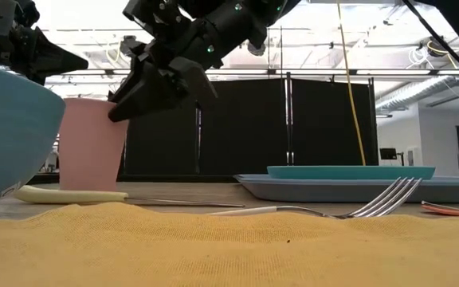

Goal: Set up tray
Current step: Put the pink cup to the top of the green plate on the blue serving tray

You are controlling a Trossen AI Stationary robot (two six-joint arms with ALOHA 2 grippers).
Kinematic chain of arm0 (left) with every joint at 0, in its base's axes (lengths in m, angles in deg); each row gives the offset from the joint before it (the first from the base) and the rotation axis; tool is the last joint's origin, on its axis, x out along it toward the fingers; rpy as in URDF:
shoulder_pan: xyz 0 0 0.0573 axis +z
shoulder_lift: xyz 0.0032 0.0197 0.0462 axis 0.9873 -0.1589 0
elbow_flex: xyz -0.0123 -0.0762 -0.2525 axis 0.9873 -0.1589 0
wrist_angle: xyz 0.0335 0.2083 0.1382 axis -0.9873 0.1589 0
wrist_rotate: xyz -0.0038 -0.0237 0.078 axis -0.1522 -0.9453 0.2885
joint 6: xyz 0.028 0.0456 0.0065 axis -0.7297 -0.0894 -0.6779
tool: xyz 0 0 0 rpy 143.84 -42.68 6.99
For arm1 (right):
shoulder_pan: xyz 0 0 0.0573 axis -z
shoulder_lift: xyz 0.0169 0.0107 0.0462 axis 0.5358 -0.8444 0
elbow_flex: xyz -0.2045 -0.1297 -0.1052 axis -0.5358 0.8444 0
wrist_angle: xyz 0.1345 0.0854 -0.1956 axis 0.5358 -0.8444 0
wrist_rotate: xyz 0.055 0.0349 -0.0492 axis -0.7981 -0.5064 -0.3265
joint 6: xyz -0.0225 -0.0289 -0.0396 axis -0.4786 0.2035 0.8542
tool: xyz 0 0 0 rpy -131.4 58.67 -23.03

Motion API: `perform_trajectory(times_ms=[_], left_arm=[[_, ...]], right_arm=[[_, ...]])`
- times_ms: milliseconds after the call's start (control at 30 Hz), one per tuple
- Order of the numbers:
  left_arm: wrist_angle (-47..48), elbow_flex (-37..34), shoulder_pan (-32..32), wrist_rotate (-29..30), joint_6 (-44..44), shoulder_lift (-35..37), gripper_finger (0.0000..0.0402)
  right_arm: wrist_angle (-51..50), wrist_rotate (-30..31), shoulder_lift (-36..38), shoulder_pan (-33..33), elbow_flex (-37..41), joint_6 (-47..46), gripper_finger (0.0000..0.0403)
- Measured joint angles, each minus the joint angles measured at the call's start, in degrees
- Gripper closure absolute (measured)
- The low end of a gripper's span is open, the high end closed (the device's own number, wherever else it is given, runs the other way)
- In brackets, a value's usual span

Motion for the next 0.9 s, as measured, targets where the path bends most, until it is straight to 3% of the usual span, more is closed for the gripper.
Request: perform_trajectory(times_ms=[300, 900], left_arm=[[0.0, 0.0, 0.0, 0.0, -0.2, 0.0, 0.0378], [0.1, 0.0, 0.0, -0.1, -0.1, 0.0, 0.0378]], right_arm=[[0.1, 0.1, 0.0, -0.3, 0.0, 0.0, 0.0393], [-1.8, 6.2, 1.8, -1.5, 0.0, 0.1, 0.0402]])
